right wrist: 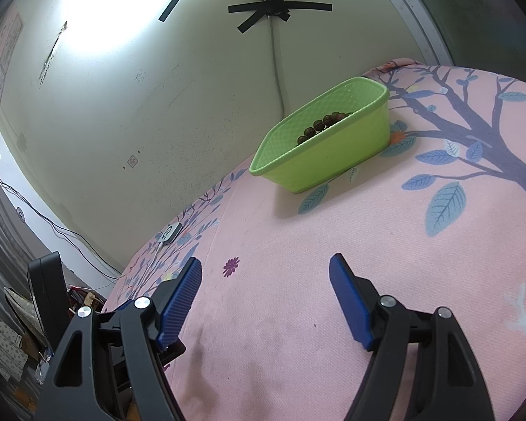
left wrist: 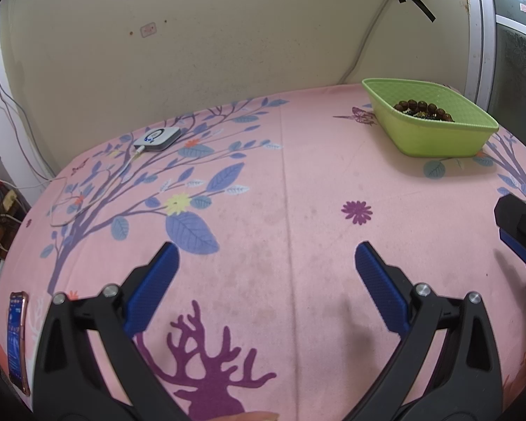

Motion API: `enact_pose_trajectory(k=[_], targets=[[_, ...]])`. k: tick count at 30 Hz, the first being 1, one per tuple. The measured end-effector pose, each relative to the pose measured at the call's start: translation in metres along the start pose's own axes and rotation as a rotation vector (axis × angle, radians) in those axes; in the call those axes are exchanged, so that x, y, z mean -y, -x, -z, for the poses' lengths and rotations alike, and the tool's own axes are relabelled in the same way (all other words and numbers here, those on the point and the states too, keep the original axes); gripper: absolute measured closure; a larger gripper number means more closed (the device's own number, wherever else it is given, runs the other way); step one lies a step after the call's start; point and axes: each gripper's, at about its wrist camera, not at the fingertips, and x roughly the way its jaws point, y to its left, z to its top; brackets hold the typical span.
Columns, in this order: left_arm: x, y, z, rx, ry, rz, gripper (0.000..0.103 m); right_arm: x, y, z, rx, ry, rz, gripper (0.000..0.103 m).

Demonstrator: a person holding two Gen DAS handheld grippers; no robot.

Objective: Organize jewelry

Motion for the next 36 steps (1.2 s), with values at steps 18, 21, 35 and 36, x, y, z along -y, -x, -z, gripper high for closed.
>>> enact_pose_trajectory(k=[18,21,35,36], targets=[[0.0001,-0.0003,-0.0006,0.000,-0.001,0.000,0.006,0.0016,0.0006,-0.0007,-0.001,0.001,-0.002,0.052],[-0.0001,-0.0004,-0.0004,-0.001,-0.001,0.000,0.006,0.0011,0.0001,-0.0004,-0.001,0.001,-0.002,0.052],[-0.0020,-0.0009,0.0009,-0.003,0.001,0.003,0.006,0.0023,0.0006,-0.0010,-0.002,0.001,-0.003,0.052],[-0.0024,-0.0009,0.0011,-0.004,0.001,0.003,0.006,0.0024,0.0006,-0.0010,-0.002,0.001,-0.003,0.052]])
